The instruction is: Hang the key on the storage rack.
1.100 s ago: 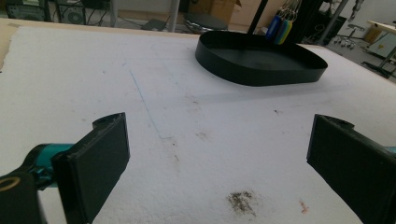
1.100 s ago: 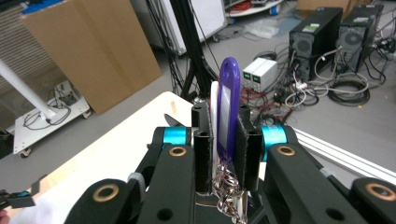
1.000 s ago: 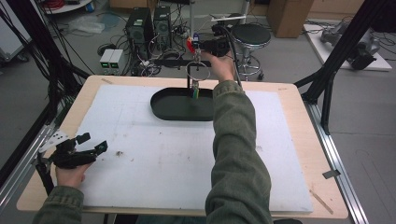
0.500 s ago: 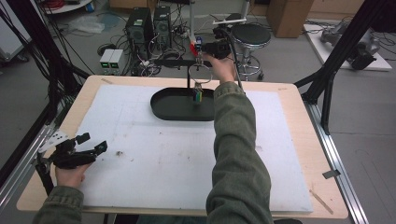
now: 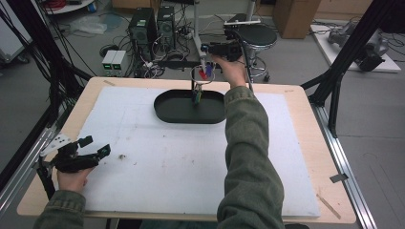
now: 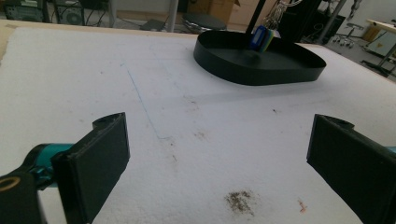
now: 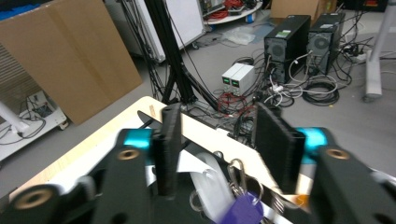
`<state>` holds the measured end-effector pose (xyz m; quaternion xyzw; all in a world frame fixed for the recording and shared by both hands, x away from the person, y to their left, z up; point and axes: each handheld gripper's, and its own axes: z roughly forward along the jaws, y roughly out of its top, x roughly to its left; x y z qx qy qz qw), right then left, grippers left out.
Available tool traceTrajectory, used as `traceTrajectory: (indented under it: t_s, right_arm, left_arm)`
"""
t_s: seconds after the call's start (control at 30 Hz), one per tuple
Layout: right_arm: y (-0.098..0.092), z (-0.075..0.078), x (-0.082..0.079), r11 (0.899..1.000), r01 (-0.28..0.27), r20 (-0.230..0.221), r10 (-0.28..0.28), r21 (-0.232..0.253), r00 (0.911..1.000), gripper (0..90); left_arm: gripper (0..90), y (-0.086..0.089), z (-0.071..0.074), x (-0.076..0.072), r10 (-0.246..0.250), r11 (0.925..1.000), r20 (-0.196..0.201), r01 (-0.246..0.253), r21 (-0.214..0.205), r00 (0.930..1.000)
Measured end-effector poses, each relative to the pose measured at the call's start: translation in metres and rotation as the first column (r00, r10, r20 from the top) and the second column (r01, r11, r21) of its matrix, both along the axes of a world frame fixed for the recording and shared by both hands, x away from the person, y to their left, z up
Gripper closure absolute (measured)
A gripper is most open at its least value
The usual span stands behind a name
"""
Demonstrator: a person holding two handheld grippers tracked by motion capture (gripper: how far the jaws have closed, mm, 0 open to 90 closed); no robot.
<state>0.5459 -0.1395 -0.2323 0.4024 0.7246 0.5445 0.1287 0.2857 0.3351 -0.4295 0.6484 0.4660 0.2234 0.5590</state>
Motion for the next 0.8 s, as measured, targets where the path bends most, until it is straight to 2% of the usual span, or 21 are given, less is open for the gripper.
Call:
traceTrajectory:
  t_s: [0.07,0.13,0.23,0.3,0.33,0.43,0.53,0.63,0.7,0.8]
  right_arm:
    - [-0.002,0.002,-0.003,1.0,-0.001,-0.003,0.001,0.017,1.0,32.6]
    - [-0.003,0.003,-0.006,0.999,-0.014,-0.032,0.016,0.044,0.9994,21.2]
    - [0.0,0.002,-0.013,1.0,-0.013,-0.04,0.014,0.022,0.9991,9.9]
    - [0.001,0.001,-0.017,1.0,-0.013,-0.05,0.012,-0.012,0.9987,6.9]
    - [0.001,0.0,-0.018,0.999,-0.014,-0.059,0.012,-0.03,0.9982,0.7]
    - [0.001,-0.002,-0.025,0.991,-0.004,-0.062,-0.004,-0.135,0.9981,0.4]
    - [-0.002,-0.003,-0.031,0.983,-0.007,-0.066,-0.005,-0.182,0.9978,0.3]
    - [-0.005,0.0,-0.038,0.969,0.006,-0.055,-0.021,-0.246,0.9983,0.3]
    - [-0.007,0.004,-0.043,0.965,0.009,-0.041,-0.02,-0.262,0.999,0.3]
    - [-0.011,0.006,-0.052,0.964,0.007,-0.013,-0.011,-0.266,0.9998,0.4]
  left_arm:
    - [6.3,0.0,0.0,0.0,0.001,1.0,0.001,-0.001,0.001,1.0]
    - [6.3,0.0,0.0,0.0,0.002,1.0,0.002,-0.002,0.002,1.0]
    - [6.3,0.0,0.0,0.0,0.0,1.0,0.002,0.0,0.005,1.0]
    - [6.3,0.0,0.0,-0.001,-0.001,1.0,0.002,0.001,0.008,1.0]
    - [6.3,0.0,0.0,-0.001,-0.002,1.0,0.003,0.001,0.006,1.0]
    - [6.3,0.0,0.0,-0.001,-0.003,1.0,0.003,0.002,0.008,1.0]
    - [6.3,0.0,0.0,-0.001,-0.001,1.0,0.001,0.001,0.007,1.0]
    - [6.3,0.0,0.0,-0.001,0.002,1.0,0.003,-0.002,0.003,1.0]
    - [6.3,0.0,0.0,-0.001,0.003,1.0,0.002,-0.003,0.004,1.0]
    - [6.3,0.0,0.0,-0.001,0.003,1.0,0.0,-0.003,0.002,1.0]
